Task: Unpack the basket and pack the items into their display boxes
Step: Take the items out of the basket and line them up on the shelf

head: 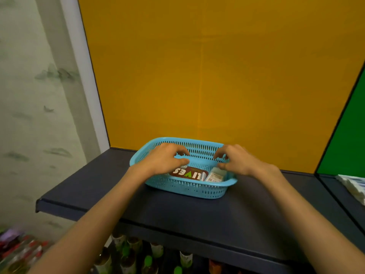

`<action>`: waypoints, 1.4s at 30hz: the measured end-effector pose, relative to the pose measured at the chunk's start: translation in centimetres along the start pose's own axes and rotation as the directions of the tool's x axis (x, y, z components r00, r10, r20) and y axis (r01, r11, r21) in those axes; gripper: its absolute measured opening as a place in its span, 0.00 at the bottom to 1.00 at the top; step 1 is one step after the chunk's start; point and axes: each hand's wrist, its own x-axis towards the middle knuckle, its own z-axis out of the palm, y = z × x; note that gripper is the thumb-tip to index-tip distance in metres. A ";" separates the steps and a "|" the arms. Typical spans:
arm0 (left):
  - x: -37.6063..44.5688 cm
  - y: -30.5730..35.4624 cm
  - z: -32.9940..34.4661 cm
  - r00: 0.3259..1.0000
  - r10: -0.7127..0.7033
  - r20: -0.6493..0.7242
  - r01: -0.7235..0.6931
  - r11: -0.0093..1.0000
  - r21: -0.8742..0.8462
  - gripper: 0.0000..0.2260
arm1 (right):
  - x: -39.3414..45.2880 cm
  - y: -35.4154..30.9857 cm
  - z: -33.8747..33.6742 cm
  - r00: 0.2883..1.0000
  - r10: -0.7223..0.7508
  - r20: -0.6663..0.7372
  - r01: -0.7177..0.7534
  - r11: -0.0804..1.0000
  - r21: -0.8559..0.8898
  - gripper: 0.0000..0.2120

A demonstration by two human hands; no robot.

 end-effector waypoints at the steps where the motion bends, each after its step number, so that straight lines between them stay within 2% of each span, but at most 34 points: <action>1: 1.1 -0.1 0.4 0.999 0.021 0.050 -0.021 1.000 0.006 0.16 | 0.5 0.2 0.2 1.000 0.008 0.004 -0.008 1.000 0.006 0.17; 4: 4.3 -0.1 1.5 0.976 0.066 0.206 -0.078 0.996 0.053 0.19 | 1.6 0.7 1.1 0.999 0.021 0.035 -0.022 1.000 0.011 0.18; 8: 7.0 0.5 3.2 0.898 0.107 0.428 -0.170 0.979 0.112 0.26 | 2.6 1.3 1.9 0.996 0.052 0.073 -0.052 0.999 0.006 0.18; 11: 8.2 0.8 4.0 0.839 0.113 0.532 -0.232 0.959 0.162 0.30 | 2.9 1.3 1.9 0.992 0.064 0.107 -0.064 0.998 -0.009 0.19; 14: 8.9 1.0 4.7 0.791 0.145 0.594 -0.288 0.945 0.153 0.29 | 3.1 1.1 2.1 0.984 0.079 0.160 -0.080 0.997 -0.004 0.22; 18: 9.2 0.8 5.6 0.770 0.183 0.612 -0.361 0.915 0.180 0.23 | 3.6 0.5 2.7 0.964 0.101 0.244 -0.099 0.995 -0.019 0.26; 24: 9.3 -0.4 6.1 0.815 0.211 0.539 -0.364 0.911 0.194 0.17 | 3.5 -0.6 2.9 0.926 0.119 0.357 -0.089 0.991 -0.100 0.37; 28: 9.4 -1.7 5.8 0.836 0.202 0.511 -0.345 0.917 0.201 0.14 | 3.7 -1.2 2.8 0.885 0.142 0.443 -0.076 0.984 -0.163 0.35; 33: 9.2 -2.7 5.8 0.845 0.123 0.520 -0.273 0.936 0.221 0.12 | 4.2 -1.7 3.1 0.849 0.189 0.494 -0.118 0.978 -0.173 0.33; 37: 9.0 -3.1 5.4 0.830 0.060 0.554 -0.245 0.933 0.265 0.09 | 4.4 -1.9 2.9 0.877 0.189 0.442 -0.156 0.982 -0.110 0.33; 39: 8.9 -3.2 5.1 0.827 0.059 0.559 -0.259 0.923 0.285 0.05 | 4.3 -1.7 2.7 0.908 0.197 0.369 -0.198 0.980 -0.037 0.38; 42: 8.7 -3.5 4.7 0.834 0.042 0.551 -0.252 0.916 0.313 0.07 | 4.6 -1.1 2.5 0.945 0.222 0.239 -0.246 0.966 0.078 0.43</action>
